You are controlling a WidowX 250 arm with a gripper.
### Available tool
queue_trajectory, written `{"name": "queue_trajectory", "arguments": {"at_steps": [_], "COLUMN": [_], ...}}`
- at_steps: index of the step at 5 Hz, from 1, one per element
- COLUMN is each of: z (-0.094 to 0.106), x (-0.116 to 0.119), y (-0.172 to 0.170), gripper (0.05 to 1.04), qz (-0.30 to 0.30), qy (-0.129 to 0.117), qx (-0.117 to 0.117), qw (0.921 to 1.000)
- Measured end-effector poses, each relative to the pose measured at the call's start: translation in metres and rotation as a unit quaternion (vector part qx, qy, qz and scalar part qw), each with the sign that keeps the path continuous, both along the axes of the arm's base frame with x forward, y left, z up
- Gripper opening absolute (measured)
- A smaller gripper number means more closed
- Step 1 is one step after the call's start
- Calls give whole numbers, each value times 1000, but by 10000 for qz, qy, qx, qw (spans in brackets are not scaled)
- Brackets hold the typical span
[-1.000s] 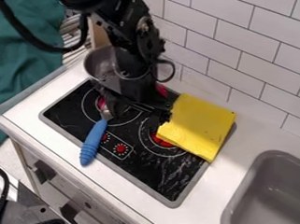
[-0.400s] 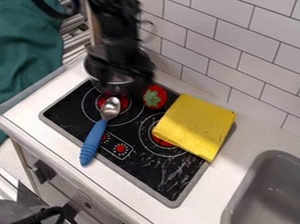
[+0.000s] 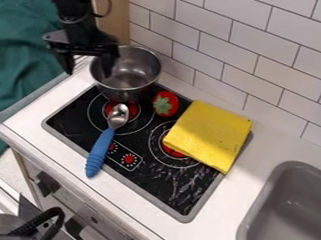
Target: Move the silver basket to the right burner
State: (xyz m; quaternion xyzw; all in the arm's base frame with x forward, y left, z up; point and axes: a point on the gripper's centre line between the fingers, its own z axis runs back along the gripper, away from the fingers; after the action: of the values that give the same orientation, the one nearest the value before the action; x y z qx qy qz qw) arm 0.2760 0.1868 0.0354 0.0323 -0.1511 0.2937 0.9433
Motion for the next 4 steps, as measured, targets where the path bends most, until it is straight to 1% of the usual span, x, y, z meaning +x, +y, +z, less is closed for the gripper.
{"name": "queue_trajectory", "arguments": {"at_steps": [1, 2, 3, 4], "z": [-5, -13, -29, -51], "x": [8, 20, 20, 19], "y": [14, 16, 16, 11], "gripper": [1002, 1001, 1001, 965], "qz": [307, 522, 705, 705], "qy": [37, 103, 301, 517], "qx": [-27, 5, -44, -150], "qw": [9995, 9986, 9970, 9961]}}
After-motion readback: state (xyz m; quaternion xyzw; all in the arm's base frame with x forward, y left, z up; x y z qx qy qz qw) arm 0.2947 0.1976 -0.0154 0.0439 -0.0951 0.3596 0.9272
